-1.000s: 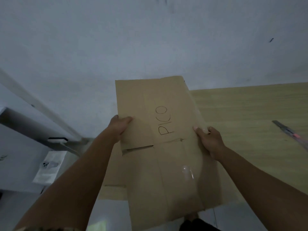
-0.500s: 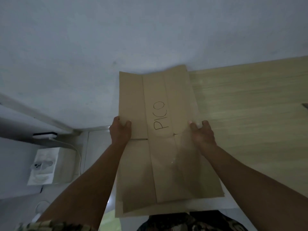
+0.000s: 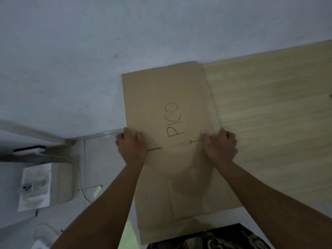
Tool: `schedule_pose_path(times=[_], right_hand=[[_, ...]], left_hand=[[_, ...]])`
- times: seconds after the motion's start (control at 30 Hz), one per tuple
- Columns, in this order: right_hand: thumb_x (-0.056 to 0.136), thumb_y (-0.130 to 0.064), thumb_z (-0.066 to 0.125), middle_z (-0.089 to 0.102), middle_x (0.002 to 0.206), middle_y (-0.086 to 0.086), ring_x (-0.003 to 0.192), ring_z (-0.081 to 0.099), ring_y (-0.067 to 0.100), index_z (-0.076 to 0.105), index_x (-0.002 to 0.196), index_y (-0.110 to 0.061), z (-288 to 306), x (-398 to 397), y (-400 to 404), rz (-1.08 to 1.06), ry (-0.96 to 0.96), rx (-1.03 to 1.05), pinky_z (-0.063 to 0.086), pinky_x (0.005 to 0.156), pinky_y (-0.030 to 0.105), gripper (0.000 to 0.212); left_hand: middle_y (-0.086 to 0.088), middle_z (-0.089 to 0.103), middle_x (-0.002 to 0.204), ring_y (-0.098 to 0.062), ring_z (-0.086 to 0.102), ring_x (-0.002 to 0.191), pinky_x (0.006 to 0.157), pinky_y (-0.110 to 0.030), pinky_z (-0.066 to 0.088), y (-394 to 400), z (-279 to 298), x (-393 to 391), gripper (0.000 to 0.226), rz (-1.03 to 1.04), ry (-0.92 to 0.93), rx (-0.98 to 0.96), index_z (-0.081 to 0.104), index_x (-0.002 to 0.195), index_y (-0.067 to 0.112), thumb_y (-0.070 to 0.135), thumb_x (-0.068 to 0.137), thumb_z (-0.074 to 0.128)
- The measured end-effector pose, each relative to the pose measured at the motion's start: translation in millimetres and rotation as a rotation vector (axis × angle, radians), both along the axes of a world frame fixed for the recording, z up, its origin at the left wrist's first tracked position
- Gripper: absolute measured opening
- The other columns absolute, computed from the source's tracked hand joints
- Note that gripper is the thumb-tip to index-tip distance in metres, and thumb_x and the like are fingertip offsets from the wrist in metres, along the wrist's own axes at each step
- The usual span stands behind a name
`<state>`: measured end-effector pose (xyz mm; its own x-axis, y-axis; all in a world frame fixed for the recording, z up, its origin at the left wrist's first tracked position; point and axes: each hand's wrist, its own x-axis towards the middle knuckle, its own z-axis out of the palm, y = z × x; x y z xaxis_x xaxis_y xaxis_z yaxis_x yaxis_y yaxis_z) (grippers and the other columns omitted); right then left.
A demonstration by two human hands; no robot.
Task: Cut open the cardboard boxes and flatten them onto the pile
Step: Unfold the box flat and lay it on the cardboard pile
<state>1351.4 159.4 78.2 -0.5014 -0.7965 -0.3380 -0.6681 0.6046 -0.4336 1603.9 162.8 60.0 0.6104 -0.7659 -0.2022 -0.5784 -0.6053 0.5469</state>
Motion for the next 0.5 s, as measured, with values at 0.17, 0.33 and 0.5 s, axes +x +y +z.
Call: schedule_pose_path(times=[0.17,0.33,0.5], right_hand=[[0.091,-0.063,0.055,0.029,0.153,0.014,0.139,0.029,0.036,0.024,0.156,-0.014,-5,4,6,0.102,0.044,0.008,0.03,0.108,0.053,0.087],[0.092,-0.062,0.055,0.026,0.154,0.015,0.141,0.026,0.036,0.019,0.157,-0.014,-3,5,1,0.114,0.037,0.055,0.028,0.11,0.052,0.088],[0.095,-0.053,0.056,0.03,0.156,0.013,0.141,0.033,0.036,0.022,0.158,-0.018,8,-10,7,0.202,-0.002,-0.069,0.035,0.107,0.055,0.08]], left_hand=[[-0.028,0.044,0.138,-0.044,0.041,0.127,0.102,-0.051,0.038,-3,0,1,0.056,-0.049,-0.049,0.062,0.045,0.142,-0.003,0.037,0.103,0.051],[-0.023,0.037,0.147,-0.041,0.037,0.133,0.105,-0.054,0.034,-1,3,1,0.066,-0.127,-0.131,0.115,0.028,0.155,0.003,0.041,0.104,0.046],[-0.019,0.032,0.156,-0.038,0.03,0.143,0.111,-0.055,0.029,-4,19,-20,0.065,-0.223,-0.177,0.01,0.031,0.154,0.009,0.04,0.101,0.053]])
